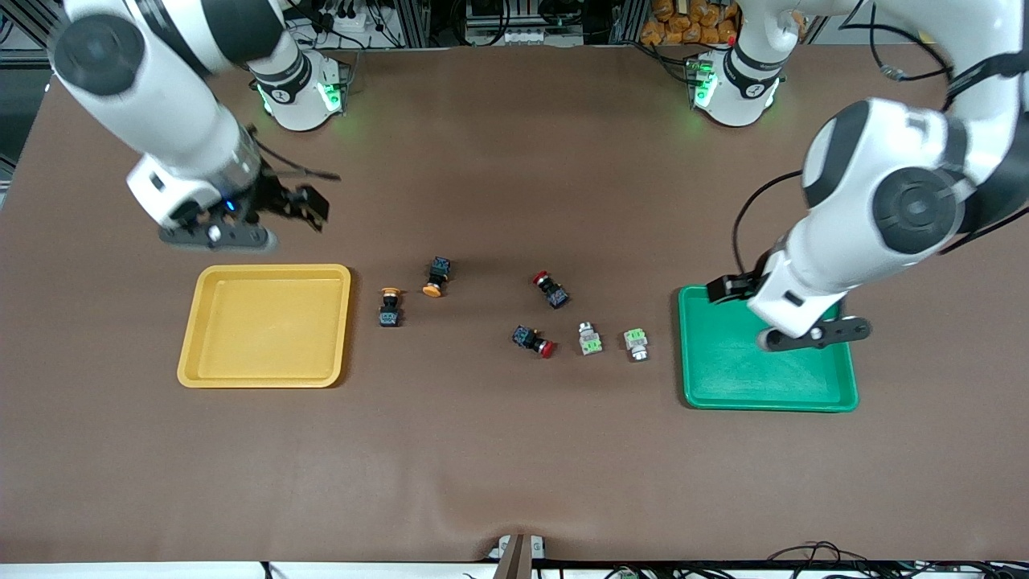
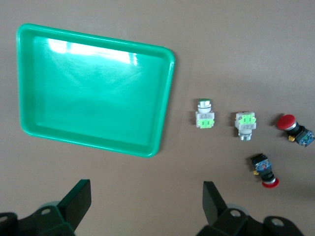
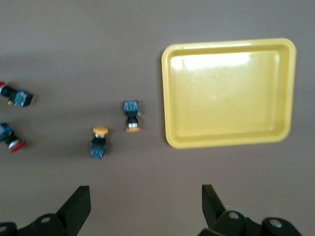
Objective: Place green and yellow buttons in trays
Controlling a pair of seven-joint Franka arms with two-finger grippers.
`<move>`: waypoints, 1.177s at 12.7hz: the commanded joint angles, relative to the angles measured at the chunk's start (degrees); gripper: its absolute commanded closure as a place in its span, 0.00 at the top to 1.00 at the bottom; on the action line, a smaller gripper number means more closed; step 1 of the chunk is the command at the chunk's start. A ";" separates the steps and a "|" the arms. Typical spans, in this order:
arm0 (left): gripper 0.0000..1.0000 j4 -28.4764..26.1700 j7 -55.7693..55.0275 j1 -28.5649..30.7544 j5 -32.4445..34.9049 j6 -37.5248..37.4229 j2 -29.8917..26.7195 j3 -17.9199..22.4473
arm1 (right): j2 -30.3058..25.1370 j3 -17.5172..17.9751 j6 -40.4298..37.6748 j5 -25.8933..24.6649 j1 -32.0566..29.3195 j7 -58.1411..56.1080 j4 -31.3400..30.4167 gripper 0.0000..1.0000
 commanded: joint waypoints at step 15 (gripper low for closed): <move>1.00 -3.24 -15.87 -6.66 2.47 23.26 18.75 0.42 | 11.10 0.16 43.85 -0.07 3.30 0.84 -24.12 1.00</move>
